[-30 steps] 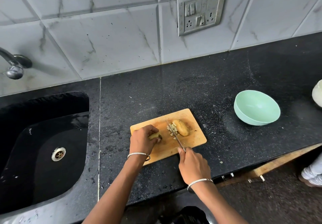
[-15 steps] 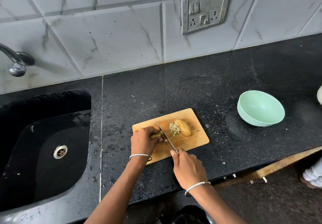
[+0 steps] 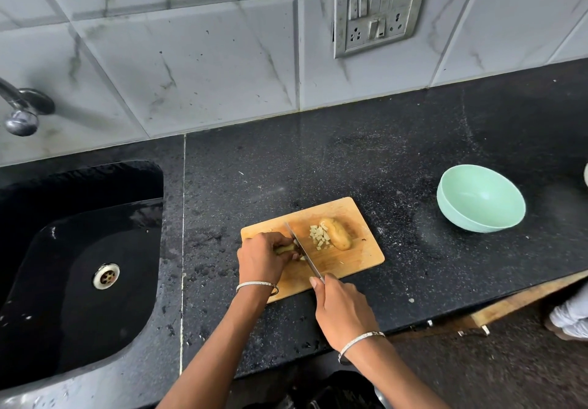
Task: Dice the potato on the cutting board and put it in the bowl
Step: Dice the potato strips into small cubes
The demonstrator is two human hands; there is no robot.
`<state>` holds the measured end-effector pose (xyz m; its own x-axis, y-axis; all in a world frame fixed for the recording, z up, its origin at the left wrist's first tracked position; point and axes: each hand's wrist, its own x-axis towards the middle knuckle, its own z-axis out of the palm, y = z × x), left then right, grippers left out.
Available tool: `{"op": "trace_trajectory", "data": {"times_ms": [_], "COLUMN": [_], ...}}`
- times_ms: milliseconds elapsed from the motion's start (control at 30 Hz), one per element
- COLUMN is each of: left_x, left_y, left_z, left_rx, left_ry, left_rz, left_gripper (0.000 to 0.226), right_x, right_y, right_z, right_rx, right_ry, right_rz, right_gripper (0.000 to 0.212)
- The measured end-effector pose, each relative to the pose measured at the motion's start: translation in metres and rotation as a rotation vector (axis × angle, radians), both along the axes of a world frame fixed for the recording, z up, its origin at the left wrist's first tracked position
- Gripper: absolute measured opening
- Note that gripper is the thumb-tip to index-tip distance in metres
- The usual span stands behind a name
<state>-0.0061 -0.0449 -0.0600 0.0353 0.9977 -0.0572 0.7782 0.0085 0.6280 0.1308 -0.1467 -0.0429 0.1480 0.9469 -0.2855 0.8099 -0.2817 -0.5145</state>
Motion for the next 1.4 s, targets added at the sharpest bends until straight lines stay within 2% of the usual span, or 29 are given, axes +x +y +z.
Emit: {"op": "trace_trajectory", "data": {"times_ms": [433, 700, 1100, 1400], "left_x": [-0.005, -0.008, -0.009, -0.010], "left_y": [0.003, 0.005, 0.000, 0.000], "left_z": [0.000, -0.006, -0.012, -0.011], "left_rx": [0.000, 0.011, 0.053, 0.074], "left_ry": [0.000, -0.009, -0.013, -0.030], "left_rz": [-0.038, -0.045, -0.060, -0.073], "left_gripper": [0.023, 0.025, 0.027, 0.026], "right_x": [-0.010, -0.017, -0.010, -0.009], "right_y": [0.018, 0.009, 0.001, -0.002], "right_z": [-0.007, -0.019, -0.009, -0.015], "right_rx": [-0.058, -0.061, 0.015, -0.017], "right_ry": [-0.073, -0.191, -0.070, -0.072], "right_rz": [-0.009, -0.006, -0.016, -0.029], "right_gripper": [0.039, 0.040, 0.043, 0.040]}}
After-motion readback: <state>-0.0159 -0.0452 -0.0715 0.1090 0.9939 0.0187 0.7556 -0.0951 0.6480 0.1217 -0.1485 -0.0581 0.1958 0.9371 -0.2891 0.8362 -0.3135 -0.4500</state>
